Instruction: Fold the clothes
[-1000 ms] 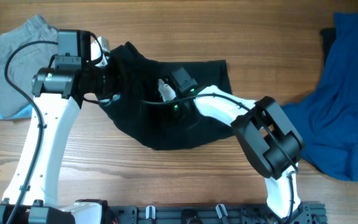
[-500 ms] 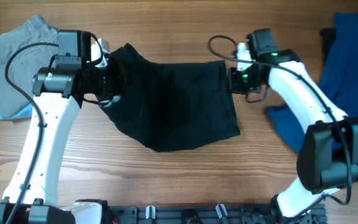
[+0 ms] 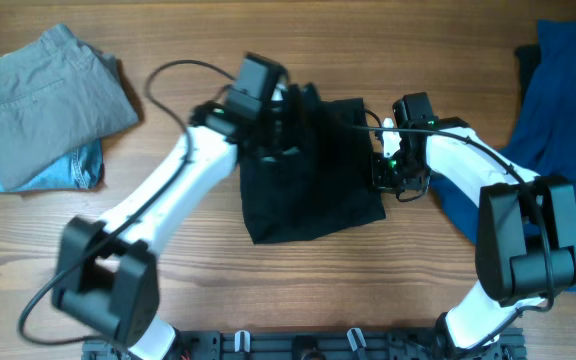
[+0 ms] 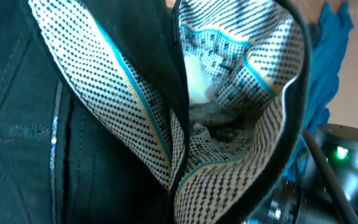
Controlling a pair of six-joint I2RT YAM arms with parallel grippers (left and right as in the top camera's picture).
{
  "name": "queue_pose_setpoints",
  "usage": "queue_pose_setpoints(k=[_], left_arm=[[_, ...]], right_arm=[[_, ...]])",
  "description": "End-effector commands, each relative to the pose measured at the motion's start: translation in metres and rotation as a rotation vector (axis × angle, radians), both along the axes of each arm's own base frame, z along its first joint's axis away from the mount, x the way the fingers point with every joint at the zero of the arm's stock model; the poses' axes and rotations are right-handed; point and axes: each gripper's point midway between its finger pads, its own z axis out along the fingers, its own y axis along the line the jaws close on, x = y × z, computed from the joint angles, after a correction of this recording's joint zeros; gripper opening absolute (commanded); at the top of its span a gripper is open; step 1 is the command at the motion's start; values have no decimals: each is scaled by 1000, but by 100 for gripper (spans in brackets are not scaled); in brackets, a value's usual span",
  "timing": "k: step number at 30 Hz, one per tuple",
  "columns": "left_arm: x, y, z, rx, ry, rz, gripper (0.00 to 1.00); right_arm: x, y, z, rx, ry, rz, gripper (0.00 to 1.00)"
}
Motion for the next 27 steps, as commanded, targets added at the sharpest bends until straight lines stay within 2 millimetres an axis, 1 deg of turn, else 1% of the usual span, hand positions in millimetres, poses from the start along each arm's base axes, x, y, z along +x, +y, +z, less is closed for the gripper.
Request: queue_pose_setpoints(k=[1,2,3,4,5,6,7,8,9,10,11,12,13,14,15,16,17,18,20,22,23,25,26,27], left_arm=[[3,-41,-11,-42,-30,-33,9],[3,-48,-13,-49,-42,-46,25],[6,-52,-11,-57,-64,-56,38],[10,-52,-8,-56,-94,-64,47],[19,-47,-1,-53,-147,-77,51],[28,-37,4,-53,-172,-62,52],[36,-27,7,-56,-181,-37,53],[47,-15,10,-58,-192,-4,55],[58,0,12,-58,-202,31,56],[68,16,11,-43,-207,75,57],[78,32,8,-16,-215,123,59],[85,45,6,10,-223,163,60],[95,63,2,55,-236,222,66],[104,81,-5,114,-247,285,67],[110,93,-11,155,-254,325,68],[113,96,-16,175,-258,332,68],[115,95,-21,191,-269,311,68],[118,94,-31,205,-273,293,68],[122,92,-62,231,-242,273,68],[119,92,-90,252,-191,263,68],[116,91,-103,258,-164,253,68],[109,90,-125,271,-113,235,68],[103,92,-135,292,-79,222,66],[87,99,-154,344,-11,191,64]], right_arm=[[-15,7,-10,34,54,10,4],[-15,7,-10,33,62,-4,4],[-17,6,-10,32,68,-7,4],[-19,4,-10,24,78,-10,4],[-19,-2,-7,-1,87,-20,4],[-16,-13,-2,-45,84,-38,4],[-10,-23,6,-81,70,-50,4],[-1,-35,19,-123,43,-70,4],[11,-45,37,-148,4,-93,4],[21,-50,55,-149,-35,-112,4],[34,-55,78,-139,-92,-136,4],[43,-55,97,-118,-141,-146,5],[53,-45,124,-52,-209,-136,5],[61,-20,154,85,-300,-70,5],[59,9,176,238,-357,24,5],[55,26,185,320,-367,73,5],[52,36,190,367,-365,102,5],[45,52,190,419,-341,136,5],[26,75,171,429,-267,191,5],[5,88,150,426,-188,222,5],[-5,92,137,419,-144,221,5],[-22,88,107,371,-68,185,5],[-32,86,91,362,-40,181,5],[-43,81,73,346,-6,173,5]])
